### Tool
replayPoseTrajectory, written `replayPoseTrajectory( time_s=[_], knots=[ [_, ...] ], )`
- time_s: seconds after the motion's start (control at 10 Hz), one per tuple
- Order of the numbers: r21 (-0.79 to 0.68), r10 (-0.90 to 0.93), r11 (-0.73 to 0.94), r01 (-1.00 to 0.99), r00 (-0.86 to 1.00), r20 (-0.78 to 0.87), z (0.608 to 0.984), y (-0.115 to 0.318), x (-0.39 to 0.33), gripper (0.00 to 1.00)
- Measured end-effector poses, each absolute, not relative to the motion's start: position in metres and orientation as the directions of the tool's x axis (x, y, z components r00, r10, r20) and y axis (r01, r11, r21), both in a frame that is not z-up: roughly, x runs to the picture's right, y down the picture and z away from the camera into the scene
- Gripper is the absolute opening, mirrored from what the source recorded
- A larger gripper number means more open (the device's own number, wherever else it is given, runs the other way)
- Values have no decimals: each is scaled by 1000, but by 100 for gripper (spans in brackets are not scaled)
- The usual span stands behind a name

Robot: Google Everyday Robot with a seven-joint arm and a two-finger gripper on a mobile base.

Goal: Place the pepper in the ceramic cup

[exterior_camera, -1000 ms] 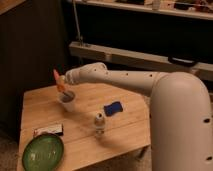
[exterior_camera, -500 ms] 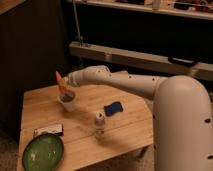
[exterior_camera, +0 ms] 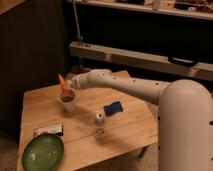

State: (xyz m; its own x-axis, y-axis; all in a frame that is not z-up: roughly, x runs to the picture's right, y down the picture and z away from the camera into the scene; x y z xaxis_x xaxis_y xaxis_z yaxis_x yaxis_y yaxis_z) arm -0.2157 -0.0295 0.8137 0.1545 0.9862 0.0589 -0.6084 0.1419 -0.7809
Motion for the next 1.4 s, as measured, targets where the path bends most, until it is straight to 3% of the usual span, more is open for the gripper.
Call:
replayPoseTrajectory(
  time_s=[0.2,0.7,1.4],
  knots=[
    [-780,984,156,-606,162,71,815,-26,-211,24],
    [-816,972,198,-543,217,92,815,-20,-188,77],
    [-830,948,263,-492,290,129,804,-24,-189,80]
  ],
)
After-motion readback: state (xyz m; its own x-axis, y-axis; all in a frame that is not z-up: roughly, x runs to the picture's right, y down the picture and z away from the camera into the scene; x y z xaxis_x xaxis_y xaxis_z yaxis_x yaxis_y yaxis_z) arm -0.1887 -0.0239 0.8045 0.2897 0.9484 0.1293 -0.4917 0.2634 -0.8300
